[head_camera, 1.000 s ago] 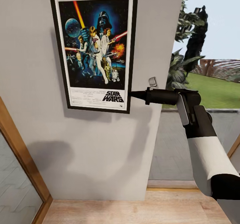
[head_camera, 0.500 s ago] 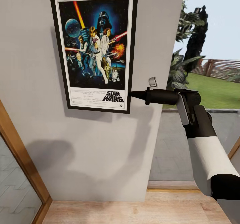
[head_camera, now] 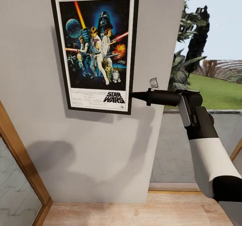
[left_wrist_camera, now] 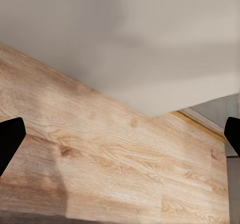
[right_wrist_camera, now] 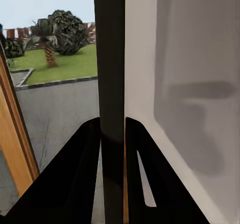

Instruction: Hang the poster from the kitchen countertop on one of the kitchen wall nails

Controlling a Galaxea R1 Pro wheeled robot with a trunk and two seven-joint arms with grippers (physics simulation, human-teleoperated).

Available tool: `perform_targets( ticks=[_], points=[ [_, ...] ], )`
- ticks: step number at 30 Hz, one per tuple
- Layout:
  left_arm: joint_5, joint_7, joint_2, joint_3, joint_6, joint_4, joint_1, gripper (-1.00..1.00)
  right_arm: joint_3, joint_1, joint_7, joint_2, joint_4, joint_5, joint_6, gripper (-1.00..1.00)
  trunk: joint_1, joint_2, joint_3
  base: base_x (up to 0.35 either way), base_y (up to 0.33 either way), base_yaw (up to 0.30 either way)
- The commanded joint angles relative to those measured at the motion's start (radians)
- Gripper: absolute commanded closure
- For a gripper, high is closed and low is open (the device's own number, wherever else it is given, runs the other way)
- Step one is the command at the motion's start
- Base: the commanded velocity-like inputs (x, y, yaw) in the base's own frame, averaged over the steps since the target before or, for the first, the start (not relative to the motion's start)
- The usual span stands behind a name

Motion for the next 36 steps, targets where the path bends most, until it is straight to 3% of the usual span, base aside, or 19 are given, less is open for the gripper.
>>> perform_targets(
  ticks=[1,36],
  points=[
    [0.006,-0.002,0.002,-0.009,-0.007,0.001,-0.001,-1.0,0.002,-0.001,0.0,-0.001,0.0,-0.007,0.009,1.0,0.001,-0.002,-0.002,0.0,0.008,0.0],
    [0.006,-0.002,0.013,-0.009,-0.006,0.001,-0.001,-1.0,0.002,0.0,-0.001,-0.001,0.0,-0.006,0.009,1.0,0.001,-0.002,-0.002,0.008,0.088,0.0]
  ],
)
